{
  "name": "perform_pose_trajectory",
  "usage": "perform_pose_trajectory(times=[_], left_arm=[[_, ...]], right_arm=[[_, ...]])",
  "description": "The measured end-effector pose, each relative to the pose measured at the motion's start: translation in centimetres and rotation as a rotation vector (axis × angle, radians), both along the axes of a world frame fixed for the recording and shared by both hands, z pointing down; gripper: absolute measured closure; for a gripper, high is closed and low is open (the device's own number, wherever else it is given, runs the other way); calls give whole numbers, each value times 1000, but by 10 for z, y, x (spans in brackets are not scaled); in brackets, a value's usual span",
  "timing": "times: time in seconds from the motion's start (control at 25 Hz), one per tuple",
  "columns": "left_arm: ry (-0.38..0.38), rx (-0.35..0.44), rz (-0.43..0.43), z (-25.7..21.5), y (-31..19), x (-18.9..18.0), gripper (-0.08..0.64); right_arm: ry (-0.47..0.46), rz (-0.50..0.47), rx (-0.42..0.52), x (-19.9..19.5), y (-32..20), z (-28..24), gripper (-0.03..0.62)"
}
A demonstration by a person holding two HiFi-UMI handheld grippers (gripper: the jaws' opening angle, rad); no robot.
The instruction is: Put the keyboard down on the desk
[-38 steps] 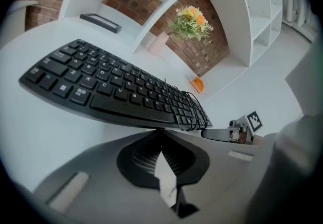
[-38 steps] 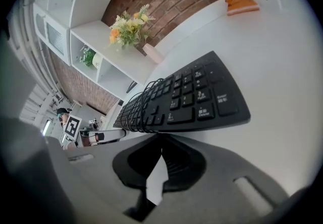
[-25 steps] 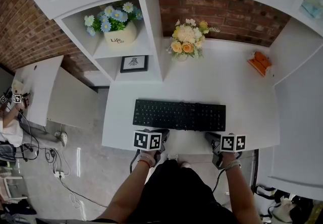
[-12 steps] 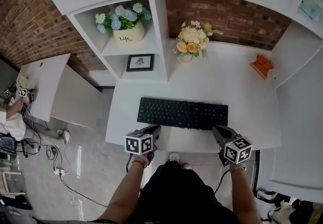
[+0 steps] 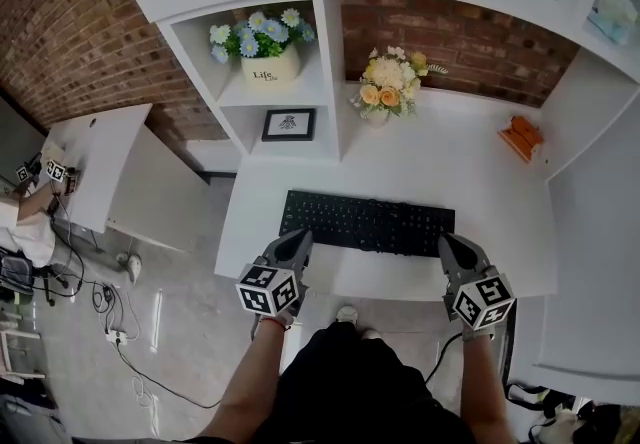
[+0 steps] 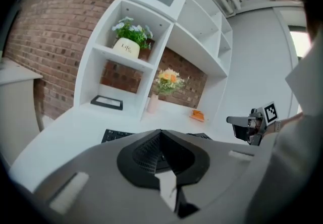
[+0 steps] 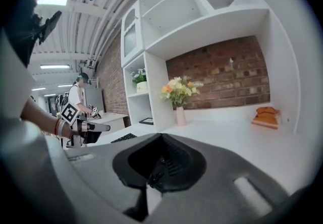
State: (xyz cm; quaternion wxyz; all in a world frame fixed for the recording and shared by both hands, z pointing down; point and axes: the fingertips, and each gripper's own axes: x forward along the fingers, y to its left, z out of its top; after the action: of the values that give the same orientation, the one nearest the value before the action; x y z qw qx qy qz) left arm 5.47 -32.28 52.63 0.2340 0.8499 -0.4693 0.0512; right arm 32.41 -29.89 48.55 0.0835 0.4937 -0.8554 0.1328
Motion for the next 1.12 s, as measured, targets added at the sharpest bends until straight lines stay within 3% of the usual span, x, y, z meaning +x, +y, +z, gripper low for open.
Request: perform_pose_trajectory(times=[0.36, 1.12], left_arm=[[26, 177, -39, -56, -3, -4, 563], [84, 354, -69, -138, -8, -4, 561]], right_arm=[[27, 11, 122, 6, 7, -45, 594], [37, 14, 246, 11, 6, -103, 594]])
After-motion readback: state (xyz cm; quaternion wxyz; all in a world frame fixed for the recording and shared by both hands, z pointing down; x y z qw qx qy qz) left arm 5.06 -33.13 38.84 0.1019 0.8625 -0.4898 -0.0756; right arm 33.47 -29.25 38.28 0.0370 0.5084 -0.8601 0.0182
